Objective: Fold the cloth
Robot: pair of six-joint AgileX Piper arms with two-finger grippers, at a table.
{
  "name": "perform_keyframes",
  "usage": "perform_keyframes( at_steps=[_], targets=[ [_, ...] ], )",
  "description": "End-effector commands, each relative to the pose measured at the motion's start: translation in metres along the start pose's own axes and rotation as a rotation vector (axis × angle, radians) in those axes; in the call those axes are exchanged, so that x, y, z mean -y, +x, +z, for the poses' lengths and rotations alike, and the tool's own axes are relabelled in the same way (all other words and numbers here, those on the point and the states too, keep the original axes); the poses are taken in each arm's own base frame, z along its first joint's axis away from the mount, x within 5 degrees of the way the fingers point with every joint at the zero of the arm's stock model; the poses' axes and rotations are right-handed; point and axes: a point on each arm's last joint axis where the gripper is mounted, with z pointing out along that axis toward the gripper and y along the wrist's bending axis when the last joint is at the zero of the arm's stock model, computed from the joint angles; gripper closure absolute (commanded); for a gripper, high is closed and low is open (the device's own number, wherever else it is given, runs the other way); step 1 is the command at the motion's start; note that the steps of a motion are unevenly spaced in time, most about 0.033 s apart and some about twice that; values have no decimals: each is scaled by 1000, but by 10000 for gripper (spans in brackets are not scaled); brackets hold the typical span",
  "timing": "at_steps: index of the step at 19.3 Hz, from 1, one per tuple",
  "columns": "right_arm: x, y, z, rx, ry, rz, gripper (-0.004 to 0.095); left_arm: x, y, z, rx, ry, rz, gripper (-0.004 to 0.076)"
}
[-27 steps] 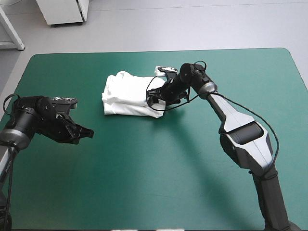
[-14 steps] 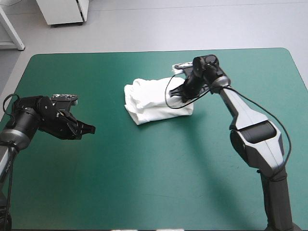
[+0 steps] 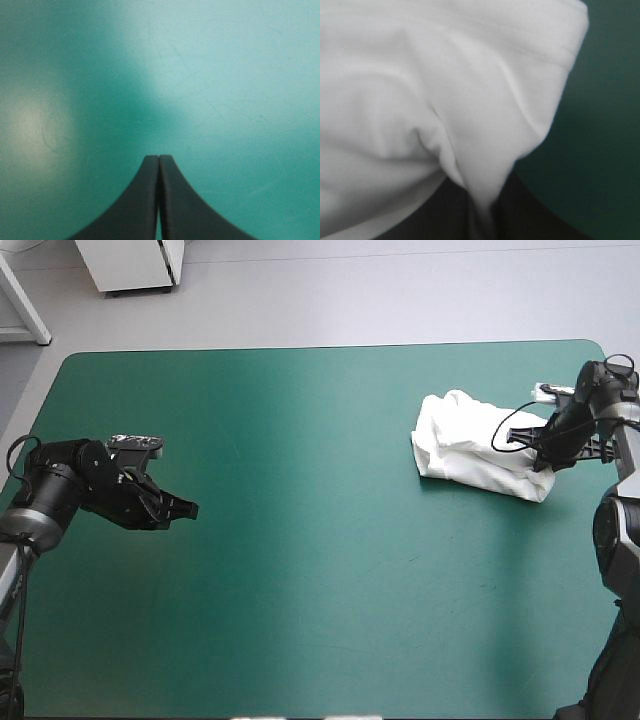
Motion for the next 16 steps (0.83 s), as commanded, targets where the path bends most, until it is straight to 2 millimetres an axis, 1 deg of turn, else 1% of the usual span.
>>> perform_keyframes(
  at_steps=[1,3,5,8,10,12,14,16],
  targets=[
    [5,4,-36,74,29,-10,926,3,-2,-15,70,9,16,733],
    [6,5,-35,72,34,-9,914,3,-2,-15,68,10,17,733],
    [5,5,-36,74,21,12,831,3,-2,-15,68,10,17,733],
    [0,5,-37,78,-31,36,540,3,-2,-15,68,10,17,733],
    [0,5,-36,76,-37,38,282,3,-2,-15,68,12,15,733],
    [0,7,-35,68,-35,36,90,4,-2,-15,72,23,10,733],
    [0,12,-38,64,-35,35,18,5,-3,-16,77,30,6,733],
    [-1,22,-48,68,-29,32,46,5,-3,-16,81,33,4,733]
  ],
)
